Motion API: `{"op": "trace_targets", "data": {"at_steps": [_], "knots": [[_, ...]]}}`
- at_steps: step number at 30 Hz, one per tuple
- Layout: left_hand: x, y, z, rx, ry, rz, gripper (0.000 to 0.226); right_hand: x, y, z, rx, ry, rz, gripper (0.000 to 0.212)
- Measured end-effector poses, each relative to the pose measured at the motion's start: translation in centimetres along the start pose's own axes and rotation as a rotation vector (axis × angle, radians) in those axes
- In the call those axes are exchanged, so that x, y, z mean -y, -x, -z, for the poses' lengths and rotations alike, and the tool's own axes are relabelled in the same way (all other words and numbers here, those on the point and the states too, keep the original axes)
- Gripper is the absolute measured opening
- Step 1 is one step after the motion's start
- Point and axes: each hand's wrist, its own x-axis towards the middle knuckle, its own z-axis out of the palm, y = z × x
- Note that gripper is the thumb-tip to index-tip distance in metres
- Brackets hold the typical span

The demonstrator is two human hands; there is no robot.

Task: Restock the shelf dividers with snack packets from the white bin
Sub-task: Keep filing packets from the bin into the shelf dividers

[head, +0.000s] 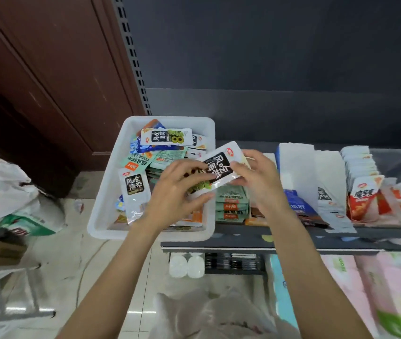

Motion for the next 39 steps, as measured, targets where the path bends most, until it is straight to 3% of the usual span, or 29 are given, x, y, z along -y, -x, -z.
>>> {"op": "trace_targets", "data": {"at_steps": [3,6,8,12,18,21,24,31,33,36,39], "knots": [[-2.8,-3.5,-1.8,0.082,0.237,0.148,0.037,0.9,1.3,5.0,-0.075,0.201,0.197,0.021],[-5.3,-7.6,-4.0,0.309,0.364,0.263,0.039,1.2,3.0,9.9,-0.207,0.419,0.381,0.023],[-6.9,-9.9,-6.3,0.424,0.261,0.120,0.022,1.2,4.2,13.2,-0.350,0.525,0.465,0.020],[-11.0,-13.5,-11.8,0.371,0.180,-0.085,0.012,0.4,6.2,19.0,-0.623,0.727,0.520,0.010],[-14.2,-16.4,-18.5,0.330,0.085,-0.254,0.012,-3.8,7.1,23.9,-0.794,0.827,0.432,0.019],[-13.8,-16.2,-20.1,0.437,-0.012,-0.315,0.016,-5.7,6.2,23.9,-0.816,0.765,0.353,0.016],[-13.3,-15.5,-20.4,0.517,-0.053,-0.261,0.021,-7.1,4.3,23.1,-0.795,0.814,0.322,0.013],[-11.8,-14.0,-19.6,0.750,-0.143,-0.256,0.037,-8.9,1.2,22.0,-0.500,1.137,0.358,0.033],[-12.1,-13.6,-18.1,0.685,-0.075,-0.216,0.035,-8.4,2.2,21.6,-0.537,1.087,0.339,0.039],[-12.2,-12.4,-14.4,0.420,0.045,-0.087,0.020,-6.5,4.1,20.6,-0.616,0.828,0.259,0.036],[-10.8,-10.1,-10.2,0.168,0.172,0.118,0.007,-3.6,5.1,17.5,-0.481,0.676,0.313,0.036]]}}
